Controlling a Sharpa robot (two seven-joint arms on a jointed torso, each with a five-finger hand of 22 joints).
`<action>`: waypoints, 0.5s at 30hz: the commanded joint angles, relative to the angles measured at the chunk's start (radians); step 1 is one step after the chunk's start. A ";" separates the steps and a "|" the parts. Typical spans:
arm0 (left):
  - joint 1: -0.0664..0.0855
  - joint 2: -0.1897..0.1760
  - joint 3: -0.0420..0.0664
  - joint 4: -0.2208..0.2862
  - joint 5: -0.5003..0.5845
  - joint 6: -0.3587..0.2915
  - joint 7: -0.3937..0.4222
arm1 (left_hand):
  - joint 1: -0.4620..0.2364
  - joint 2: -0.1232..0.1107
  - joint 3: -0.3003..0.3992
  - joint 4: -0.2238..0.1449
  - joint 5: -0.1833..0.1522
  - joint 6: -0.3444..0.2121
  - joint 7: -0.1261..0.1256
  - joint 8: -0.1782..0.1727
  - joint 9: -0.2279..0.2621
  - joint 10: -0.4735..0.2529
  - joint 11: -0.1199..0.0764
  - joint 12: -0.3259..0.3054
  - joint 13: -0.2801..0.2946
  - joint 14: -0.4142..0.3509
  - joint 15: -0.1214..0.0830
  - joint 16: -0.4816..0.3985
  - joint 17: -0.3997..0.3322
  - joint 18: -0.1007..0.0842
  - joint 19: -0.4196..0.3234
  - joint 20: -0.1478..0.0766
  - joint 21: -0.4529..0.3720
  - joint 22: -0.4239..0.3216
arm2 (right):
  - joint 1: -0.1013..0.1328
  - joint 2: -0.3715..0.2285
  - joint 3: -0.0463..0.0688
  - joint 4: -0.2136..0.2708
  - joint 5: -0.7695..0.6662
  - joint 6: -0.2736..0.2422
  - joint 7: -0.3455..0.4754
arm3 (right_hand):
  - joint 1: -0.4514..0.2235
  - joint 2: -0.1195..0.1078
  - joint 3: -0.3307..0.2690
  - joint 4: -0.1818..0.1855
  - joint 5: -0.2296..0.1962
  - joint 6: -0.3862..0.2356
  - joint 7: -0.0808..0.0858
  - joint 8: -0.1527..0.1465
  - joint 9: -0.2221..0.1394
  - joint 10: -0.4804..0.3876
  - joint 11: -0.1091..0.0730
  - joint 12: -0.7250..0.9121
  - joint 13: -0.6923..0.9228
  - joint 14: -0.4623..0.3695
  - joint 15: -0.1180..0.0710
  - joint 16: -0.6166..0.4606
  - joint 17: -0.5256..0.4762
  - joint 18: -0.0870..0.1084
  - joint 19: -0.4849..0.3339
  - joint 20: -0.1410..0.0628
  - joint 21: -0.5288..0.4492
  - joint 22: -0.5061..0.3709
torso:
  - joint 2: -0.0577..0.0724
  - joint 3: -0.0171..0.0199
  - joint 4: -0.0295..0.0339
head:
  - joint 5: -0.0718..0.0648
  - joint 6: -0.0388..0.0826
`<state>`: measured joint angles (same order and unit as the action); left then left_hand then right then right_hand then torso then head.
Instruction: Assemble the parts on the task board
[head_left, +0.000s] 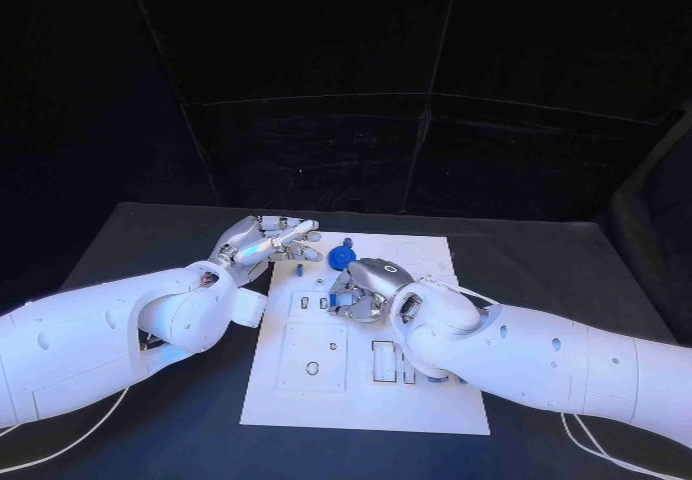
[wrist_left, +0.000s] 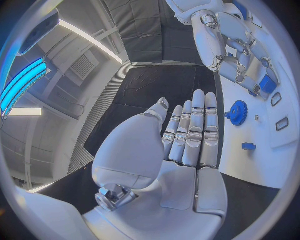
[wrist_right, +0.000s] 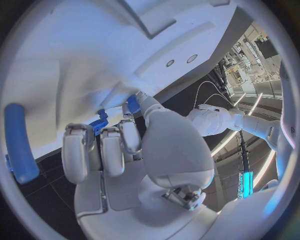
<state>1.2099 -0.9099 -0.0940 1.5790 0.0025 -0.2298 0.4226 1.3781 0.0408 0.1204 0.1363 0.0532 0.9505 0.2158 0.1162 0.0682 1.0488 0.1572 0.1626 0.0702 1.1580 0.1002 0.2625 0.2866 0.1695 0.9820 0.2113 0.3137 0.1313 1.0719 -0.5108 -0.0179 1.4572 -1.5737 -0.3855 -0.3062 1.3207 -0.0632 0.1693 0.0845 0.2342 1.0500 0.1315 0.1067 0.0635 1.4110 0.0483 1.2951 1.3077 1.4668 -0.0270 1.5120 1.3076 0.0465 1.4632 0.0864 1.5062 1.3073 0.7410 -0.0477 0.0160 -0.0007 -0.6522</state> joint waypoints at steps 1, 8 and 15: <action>0.002 0.001 0.001 0.001 -0.001 0.011 0.008 | 0.010 -0.001 0.006 -0.002 0.001 -0.003 0.001 -0.003 0.000 -0.006 -0.001 -0.006 -0.002 -0.007 -0.001 -0.005 0.001 0.013 -0.004 -0.001 -0.006 -0.001 | -0.007 0.000 -0.007 -0.007 -0.009 0.057 -0.046 | -0.011 -0.003 -0.008 0.001 -0.007 -0.008 0.003 -0.005 0.002 -0.010 0.001 -0.005 0.017 0.075 0.005 -0.006 0.131 -0.008 -0.005 0.002 -0.006 0.096 | 0.001 -0.0001 0.0002 | -0.001 0.000; 0.002 0.002 0.001 0.000 -0.001 0.012 0.007 | 0.010 -0.001 0.006 -0.002 0.001 -0.003 0.001 -0.003 0.000 -0.006 -0.001 -0.006 -0.002 -0.007 -0.001 -0.005 0.001 0.013 -0.004 -0.001 -0.006 -0.001 | -0.007 0.003 -0.007 -0.008 -0.011 0.049 -0.052 | -0.021 -0.010 -0.014 0.007 -0.011 -0.015 0.005 -0.010 0.002 -0.014 0.002 -0.010 0.013 0.074 0.006 -0.008 0.127 -0.007 -0.008 0.004 -0.008 0.091 | 0.001 -0.0001 0.0005 | -0.001 0.000; 0.002 0.003 0.001 -0.001 -0.001 0.012 0.006 | 0.010 -0.001 0.006 -0.002 0.001 -0.003 0.001 -0.003 0.000 -0.006 -0.001 -0.006 -0.002 -0.007 -0.001 -0.005 0.001 0.013 -0.004 -0.001 -0.006 -0.001 | -0.007 0.003 -0.007 -0.006 -0.011 0.020 -0.068 | -0.059 -0.034 -0.049 0.033 -0.021 -0.046 0.011 -0.027 0.002 -0.041 0.009 -0.049 -0.021 0.073 0.012 -0.013 0.121 -0.003 -0.018 0.009 -0.016 0.075 | 0.001 0.0000 0.0012 | -0.003 0.001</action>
<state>1.2098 -0.9084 -0.0940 1.5773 0.0025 -0.2293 0.4224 1.3781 0.0408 0.1203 0.1363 0.0533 0.9505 0.2158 0.1162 0.0683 1.0487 0.1572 0.1626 0.0702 1.1581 0.1001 0.2625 0.2865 0.1695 0.9820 0.2113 0.3138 0.1314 1.0721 -0.5056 -0.0183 1.4576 -1.5859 -0.3894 -0.3277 1.2741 -0.0953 0.1312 0.1128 0.2149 1.0117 0.1412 0.0837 0.0651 1.3765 0.0571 1.2531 1.2927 1.4652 -0.0210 1.5034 1.3075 0.0464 1.4529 0.0967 1.4965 1.3073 0.7421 -0.0478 0.0170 -0.0029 -0.6515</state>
